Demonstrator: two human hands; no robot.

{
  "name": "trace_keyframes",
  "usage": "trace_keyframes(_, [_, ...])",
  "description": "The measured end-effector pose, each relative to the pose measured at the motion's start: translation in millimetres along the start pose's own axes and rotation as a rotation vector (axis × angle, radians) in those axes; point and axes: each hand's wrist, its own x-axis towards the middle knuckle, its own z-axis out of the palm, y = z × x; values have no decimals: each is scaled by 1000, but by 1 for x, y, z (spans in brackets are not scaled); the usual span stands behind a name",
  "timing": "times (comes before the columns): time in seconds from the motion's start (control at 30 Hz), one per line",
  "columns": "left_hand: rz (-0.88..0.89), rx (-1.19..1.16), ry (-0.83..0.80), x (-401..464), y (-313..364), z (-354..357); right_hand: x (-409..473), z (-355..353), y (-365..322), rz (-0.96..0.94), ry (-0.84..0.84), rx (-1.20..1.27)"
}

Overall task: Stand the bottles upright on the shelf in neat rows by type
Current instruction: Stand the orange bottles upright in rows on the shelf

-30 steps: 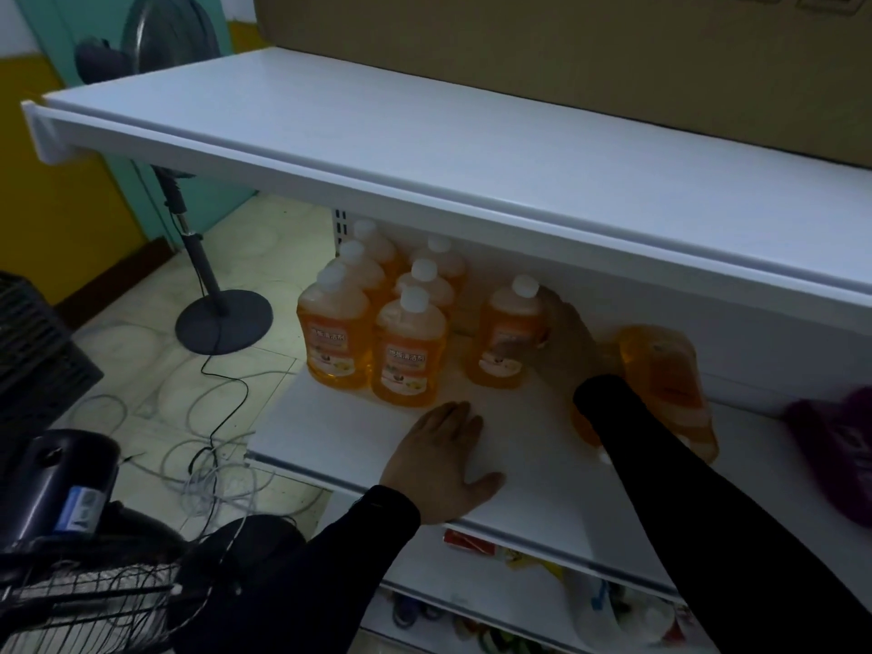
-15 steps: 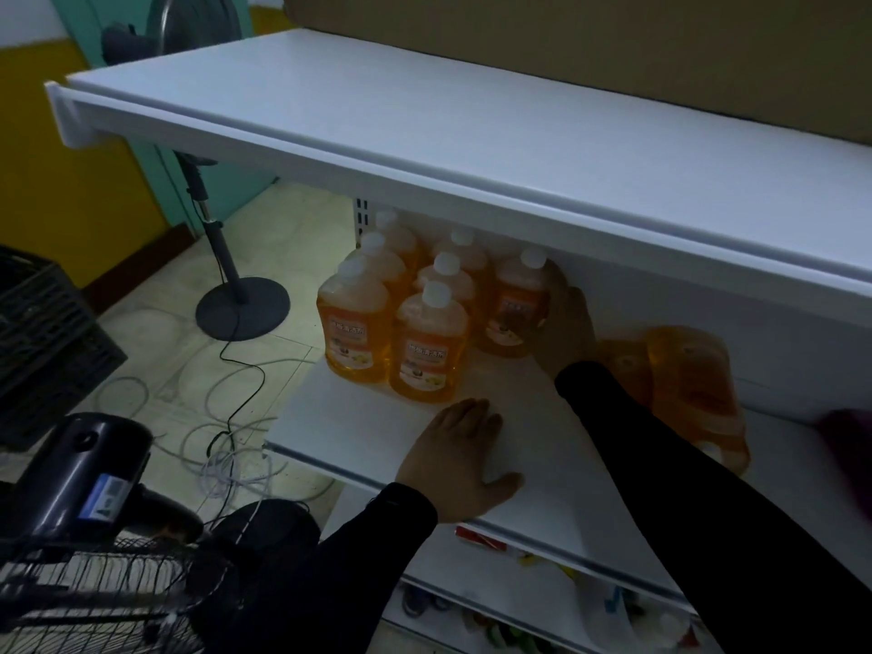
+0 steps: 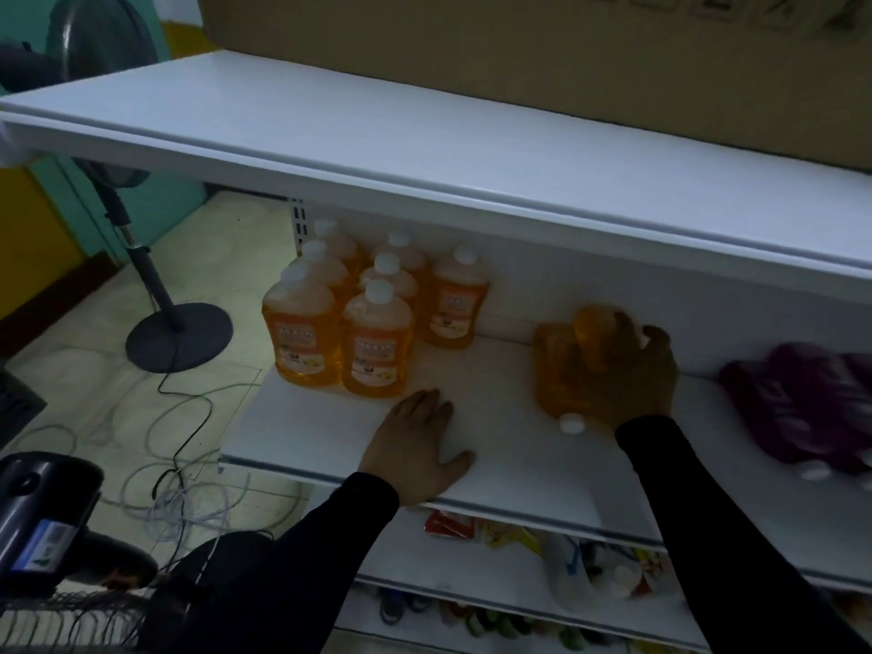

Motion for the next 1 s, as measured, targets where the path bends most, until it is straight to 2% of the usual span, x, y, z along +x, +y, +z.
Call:
trace_keyframes(0.07, [-3, 5, -10, 0, 1, -1, -9, -4, 13, -37, -143, -81])
trace_keyframes(0.13, [-4, 8, -26, 0, 2, -2, -16, -8, 19, -47, -240, -2])
trace_keyframes(0.2, [-3, -2, -43, 0, 6, -5, -21, -16, 22, -7, -206, 117])
trace_keyframes(0.27, [8, -41, -41, 0, 12, -13, -25, -30, 23, -69, -137, 176])
trace_keyframes(0.4, [65, -230, 34, 16, 45, -36, -24, -67, 14, -134, -28, 206])
trace_keyframes(0.47, [108, -362, 64, 24, 70, -47, -23, -82, 4, -147, -29, 207])
trace_keyframes(0.57, [145, -598, 116, 27, 93, -53, -24, -94, -15, -144, -155, 305])
trace_keyframes(0.67, [36, -751, 176, 26, 87, -56, -24, -89, -32, -219, -223, 258])
trace_keyframes(0.83, [61, -824, -9, 30, 69, -58, -23, -53, -48, -259, -312, 242])
trace_keyframes(0.93, [-29, -927, 7, 28, 56, -53, -15, -41, -54, -277, -383, 246])
trace_keyframes(1.0, [-73, -966, 14, 29, 47, -52, -10, -36, -53, -310, -522, 265])
